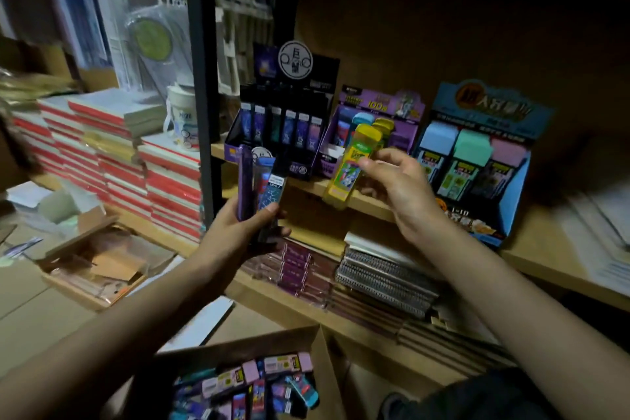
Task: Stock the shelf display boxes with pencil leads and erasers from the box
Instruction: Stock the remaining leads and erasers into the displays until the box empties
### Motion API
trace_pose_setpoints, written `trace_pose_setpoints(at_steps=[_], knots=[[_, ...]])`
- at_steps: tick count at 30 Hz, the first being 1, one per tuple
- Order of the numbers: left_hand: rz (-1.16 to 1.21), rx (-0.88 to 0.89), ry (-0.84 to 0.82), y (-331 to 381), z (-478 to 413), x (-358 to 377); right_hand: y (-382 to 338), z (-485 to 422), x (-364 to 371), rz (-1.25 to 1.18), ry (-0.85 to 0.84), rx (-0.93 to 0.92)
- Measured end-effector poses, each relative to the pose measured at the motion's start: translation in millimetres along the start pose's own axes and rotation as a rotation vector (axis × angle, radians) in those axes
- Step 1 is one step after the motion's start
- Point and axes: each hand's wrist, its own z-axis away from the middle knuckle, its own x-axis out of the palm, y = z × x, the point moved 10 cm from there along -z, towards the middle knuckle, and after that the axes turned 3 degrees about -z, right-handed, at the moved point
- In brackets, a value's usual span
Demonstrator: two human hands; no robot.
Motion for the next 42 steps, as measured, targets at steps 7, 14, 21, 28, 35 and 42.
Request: trace_pose_setpoints(at_steps=[7,14,21,28,35,42], knots=[[-0.025,0.052,0.005,16.3,-21.4,-14.7,-42.6,-53.6,-66.3,0.186,0.413,-0.224],[-0.019,0.048,-0.008,0.9,-33.4,-16.1,-48.5,-81.3,-59.8,0.541,0.414,-0.351],[-0.024,0.035,0.018,-7.6,-36.9,-13.7,-43.0,-92.3,-56.9,0.614,0.399,-0.378],[-0.044,0.024,0.001,-8.7,-36.3,3.0,-39.6,-88.6,-56.1,0.61,0.374,-0.392],[-0.034,0.013,0.004,-9.1,-33.4,3.7,-52.6,-82.9,-52.7,0.695,0.375,-0.456],[-0.045,0.012,0.0,-9.1,-34.3,5.3,-58.6,-81.3,-48.0,0.717,0.371,-0.504]])
